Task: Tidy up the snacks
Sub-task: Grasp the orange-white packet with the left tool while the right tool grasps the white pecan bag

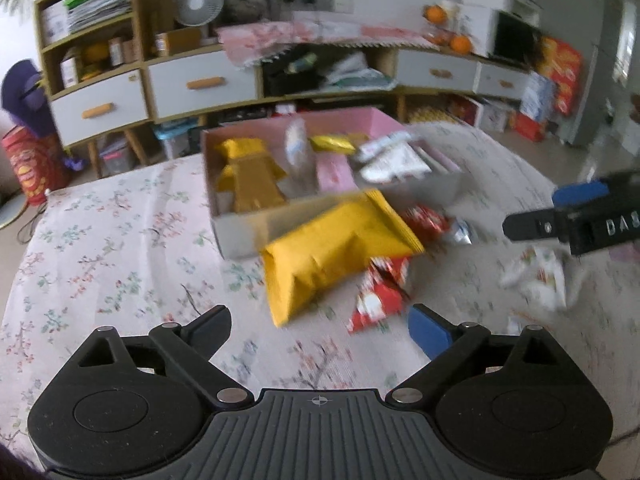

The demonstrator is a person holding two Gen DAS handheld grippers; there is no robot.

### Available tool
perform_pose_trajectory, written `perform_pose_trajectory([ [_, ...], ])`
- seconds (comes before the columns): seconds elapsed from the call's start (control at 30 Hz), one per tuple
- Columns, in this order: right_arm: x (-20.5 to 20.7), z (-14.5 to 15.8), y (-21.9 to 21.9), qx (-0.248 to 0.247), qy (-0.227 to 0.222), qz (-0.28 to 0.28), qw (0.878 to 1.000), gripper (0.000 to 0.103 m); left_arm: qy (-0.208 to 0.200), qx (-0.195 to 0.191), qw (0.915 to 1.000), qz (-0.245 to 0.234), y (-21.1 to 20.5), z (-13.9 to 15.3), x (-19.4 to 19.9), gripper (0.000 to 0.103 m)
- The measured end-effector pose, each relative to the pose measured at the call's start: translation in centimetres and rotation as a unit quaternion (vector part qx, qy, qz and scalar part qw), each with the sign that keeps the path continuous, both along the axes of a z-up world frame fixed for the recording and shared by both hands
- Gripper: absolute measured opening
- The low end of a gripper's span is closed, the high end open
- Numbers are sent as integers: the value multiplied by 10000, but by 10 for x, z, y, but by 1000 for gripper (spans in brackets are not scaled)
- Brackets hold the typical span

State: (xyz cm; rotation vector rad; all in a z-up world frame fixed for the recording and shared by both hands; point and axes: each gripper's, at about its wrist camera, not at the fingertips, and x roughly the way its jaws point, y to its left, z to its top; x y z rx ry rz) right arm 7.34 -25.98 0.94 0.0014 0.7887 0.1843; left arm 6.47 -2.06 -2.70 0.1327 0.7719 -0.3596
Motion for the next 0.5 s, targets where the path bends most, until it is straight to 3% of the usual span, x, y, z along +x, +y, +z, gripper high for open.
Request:
perform_pose_trajectory([
  [0.3,-20,-20,-27,-305,321,182,9989,78,103,77,9979,-633,-29,-13,-21,96],
  [0.5,-17,-37,-36,-285,1091,197,9934,78,264,-78,9939,-1063,-56,-18,-27,96],
])
